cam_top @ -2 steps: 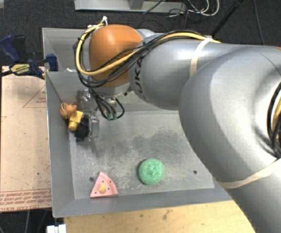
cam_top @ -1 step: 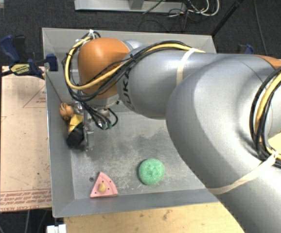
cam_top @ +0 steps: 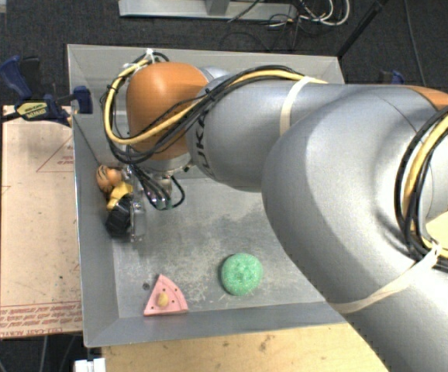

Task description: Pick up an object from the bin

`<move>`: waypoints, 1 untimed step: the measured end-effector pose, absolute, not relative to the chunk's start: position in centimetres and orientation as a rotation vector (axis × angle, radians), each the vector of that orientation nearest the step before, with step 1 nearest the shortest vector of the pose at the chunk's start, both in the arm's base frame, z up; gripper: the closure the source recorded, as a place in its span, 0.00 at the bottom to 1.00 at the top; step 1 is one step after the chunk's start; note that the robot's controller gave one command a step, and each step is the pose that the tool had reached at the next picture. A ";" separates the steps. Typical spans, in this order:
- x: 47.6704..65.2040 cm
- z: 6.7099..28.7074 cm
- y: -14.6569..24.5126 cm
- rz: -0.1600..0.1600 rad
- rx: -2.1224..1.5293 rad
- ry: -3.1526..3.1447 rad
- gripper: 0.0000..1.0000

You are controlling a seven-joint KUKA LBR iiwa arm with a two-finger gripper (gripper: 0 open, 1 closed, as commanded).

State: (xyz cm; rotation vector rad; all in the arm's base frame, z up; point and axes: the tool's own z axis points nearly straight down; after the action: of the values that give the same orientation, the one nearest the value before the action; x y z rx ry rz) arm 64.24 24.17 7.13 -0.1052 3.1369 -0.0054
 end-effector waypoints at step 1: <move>59.7 8.7 24.3 -0.001 -0.051 3.142 0.00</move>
Offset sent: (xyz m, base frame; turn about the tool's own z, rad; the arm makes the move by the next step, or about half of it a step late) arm -0.0190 -0.0037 0.0382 0.0326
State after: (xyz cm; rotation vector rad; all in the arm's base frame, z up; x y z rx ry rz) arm 59.66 24.31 8.74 -0.0513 3.1416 -0.0010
